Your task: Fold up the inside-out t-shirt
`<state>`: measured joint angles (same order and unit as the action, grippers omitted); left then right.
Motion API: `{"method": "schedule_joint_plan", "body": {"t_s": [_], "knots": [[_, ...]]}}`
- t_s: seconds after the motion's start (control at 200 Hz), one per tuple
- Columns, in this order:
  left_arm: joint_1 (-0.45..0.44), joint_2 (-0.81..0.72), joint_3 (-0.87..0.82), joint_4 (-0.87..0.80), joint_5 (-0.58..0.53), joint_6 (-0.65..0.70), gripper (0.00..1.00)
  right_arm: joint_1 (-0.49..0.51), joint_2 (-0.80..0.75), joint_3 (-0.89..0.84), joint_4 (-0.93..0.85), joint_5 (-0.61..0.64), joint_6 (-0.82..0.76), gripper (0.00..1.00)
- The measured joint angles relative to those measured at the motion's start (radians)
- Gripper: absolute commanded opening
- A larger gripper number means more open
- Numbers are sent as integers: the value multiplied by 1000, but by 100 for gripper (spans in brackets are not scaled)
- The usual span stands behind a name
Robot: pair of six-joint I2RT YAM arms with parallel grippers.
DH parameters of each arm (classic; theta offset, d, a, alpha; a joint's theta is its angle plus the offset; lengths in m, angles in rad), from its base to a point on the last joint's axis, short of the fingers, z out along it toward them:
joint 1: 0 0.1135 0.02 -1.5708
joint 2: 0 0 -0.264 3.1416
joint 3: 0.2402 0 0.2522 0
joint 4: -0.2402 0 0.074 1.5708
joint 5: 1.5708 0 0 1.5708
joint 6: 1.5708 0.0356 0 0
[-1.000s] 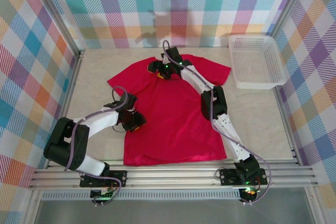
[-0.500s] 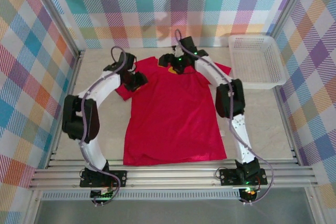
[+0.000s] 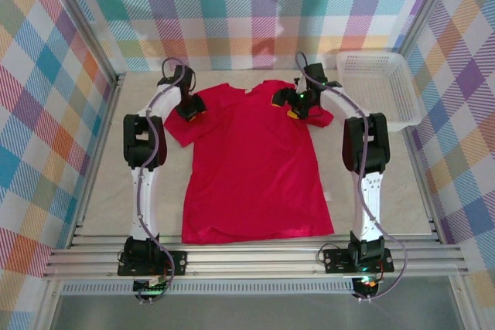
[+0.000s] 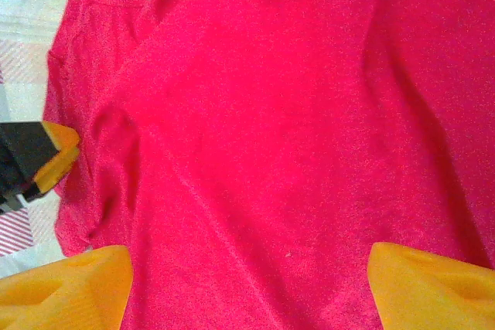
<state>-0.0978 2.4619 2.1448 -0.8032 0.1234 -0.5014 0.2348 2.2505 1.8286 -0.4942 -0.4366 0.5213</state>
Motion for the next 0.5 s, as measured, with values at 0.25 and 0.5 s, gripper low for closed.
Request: {"method": "schedule_joint_plan", "body": {"t_s": [0.25,0.5], "knots": [[50,189,322,-33,7,-3,38,-18,123,80,-5,5,-3,80],[80,259,405,81,73,-63,38,-39,229,244,5,-3,29,80]]}}
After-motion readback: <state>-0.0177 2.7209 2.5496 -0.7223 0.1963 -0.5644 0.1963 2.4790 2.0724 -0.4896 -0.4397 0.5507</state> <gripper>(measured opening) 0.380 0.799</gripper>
